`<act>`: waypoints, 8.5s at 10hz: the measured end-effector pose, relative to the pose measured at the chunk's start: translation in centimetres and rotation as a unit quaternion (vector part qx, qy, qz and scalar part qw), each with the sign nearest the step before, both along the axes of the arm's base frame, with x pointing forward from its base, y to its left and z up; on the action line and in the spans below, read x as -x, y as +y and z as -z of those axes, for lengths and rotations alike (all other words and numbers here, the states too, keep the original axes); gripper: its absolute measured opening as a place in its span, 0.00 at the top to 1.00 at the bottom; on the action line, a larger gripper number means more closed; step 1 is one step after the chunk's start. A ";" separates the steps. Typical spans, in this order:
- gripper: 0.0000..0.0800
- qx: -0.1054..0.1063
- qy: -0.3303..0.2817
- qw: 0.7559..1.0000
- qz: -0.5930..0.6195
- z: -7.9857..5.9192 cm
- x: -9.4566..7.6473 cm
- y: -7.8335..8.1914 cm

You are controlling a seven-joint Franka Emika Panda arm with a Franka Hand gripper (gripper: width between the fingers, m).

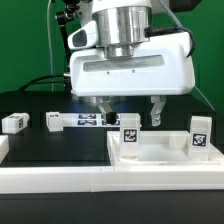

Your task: Assemble square table

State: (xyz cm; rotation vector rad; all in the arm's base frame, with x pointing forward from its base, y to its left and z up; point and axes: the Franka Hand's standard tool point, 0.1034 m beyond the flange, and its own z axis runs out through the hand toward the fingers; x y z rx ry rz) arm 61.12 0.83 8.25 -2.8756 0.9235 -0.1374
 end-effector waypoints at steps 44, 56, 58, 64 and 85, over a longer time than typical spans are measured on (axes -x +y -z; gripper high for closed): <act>0.19 -0.020 0.012 0.998 0.066 0.3 0.2 0.0; 0.34 0.045 -0.007 0.956 -0.289 0.4 0.3 -1.3; 0.57 0.044 -0.006 0.960 -0.278 0.4 0.3 -1.3; 0.64 0.019 0.003 0.999 -0.048 0.5 0.3 -1.0; 0.63 -0.090 0.045 0.815 0.571 0.5 0.0 0.1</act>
Offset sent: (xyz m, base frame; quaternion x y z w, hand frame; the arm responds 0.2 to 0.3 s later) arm 0.0015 0.0047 0.0016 -0.0374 0.0096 -0.2185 0.9751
